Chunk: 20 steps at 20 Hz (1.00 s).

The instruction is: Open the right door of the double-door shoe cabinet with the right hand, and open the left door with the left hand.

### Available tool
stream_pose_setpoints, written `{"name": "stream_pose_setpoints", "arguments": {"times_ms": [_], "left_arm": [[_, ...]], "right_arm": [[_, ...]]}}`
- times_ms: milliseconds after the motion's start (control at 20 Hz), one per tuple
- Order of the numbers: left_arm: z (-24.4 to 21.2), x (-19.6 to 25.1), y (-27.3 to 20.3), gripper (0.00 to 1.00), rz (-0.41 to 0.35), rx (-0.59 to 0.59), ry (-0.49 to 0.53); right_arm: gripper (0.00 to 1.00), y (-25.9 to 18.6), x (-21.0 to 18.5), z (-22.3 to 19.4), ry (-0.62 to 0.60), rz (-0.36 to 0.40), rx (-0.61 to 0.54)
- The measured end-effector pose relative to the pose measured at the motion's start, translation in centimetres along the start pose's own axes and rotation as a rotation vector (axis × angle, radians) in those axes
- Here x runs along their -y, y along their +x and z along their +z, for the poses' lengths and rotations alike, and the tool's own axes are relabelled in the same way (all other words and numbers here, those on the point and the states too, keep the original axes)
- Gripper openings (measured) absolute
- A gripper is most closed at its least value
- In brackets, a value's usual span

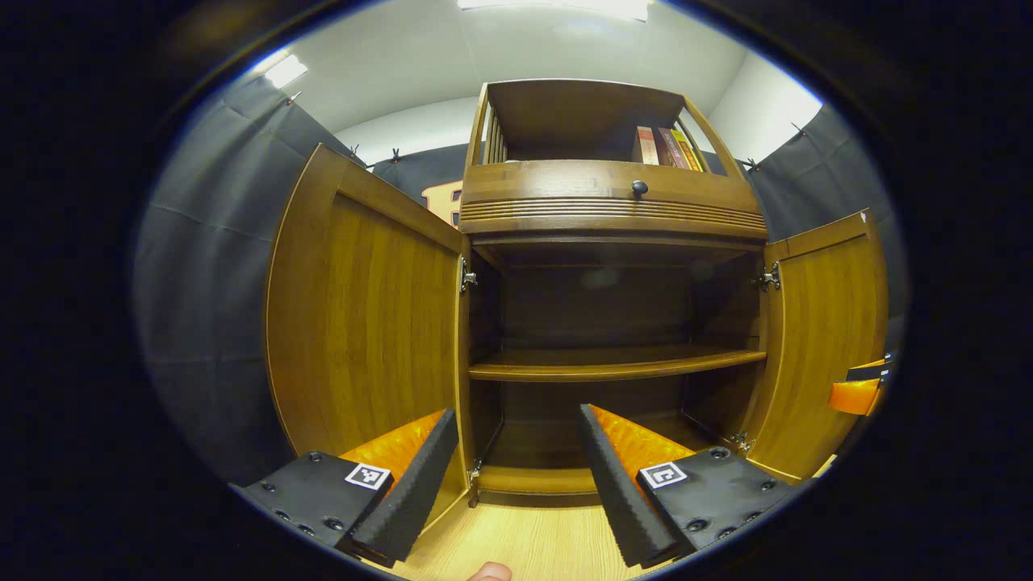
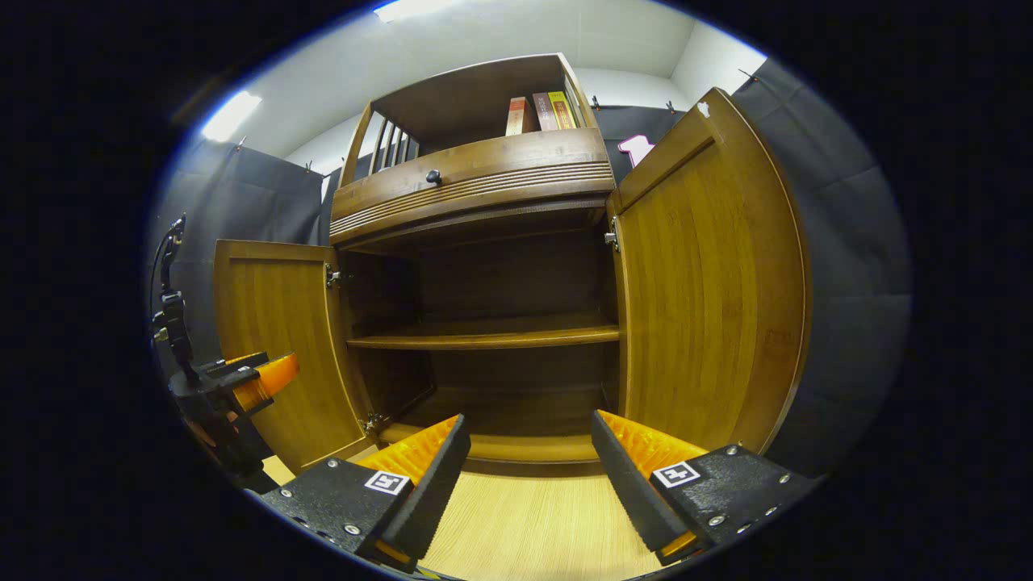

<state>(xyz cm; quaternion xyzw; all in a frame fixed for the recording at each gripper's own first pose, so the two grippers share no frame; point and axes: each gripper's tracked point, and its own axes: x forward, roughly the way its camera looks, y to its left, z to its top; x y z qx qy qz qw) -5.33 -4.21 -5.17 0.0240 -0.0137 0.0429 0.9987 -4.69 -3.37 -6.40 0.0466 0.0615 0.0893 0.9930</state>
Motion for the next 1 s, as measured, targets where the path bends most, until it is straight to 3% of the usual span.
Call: {"name": "stream_pose_setpoints", "arguments": {"times_ms": [1000], "left_arm": [[0.2, 0.5, 0.6, 0.95, -0.018, 0.008, 0.001]], "right_arm": [[0.94, 0.0, -0.1, 1.1, 0.005, -0.011, 0.037]]}}
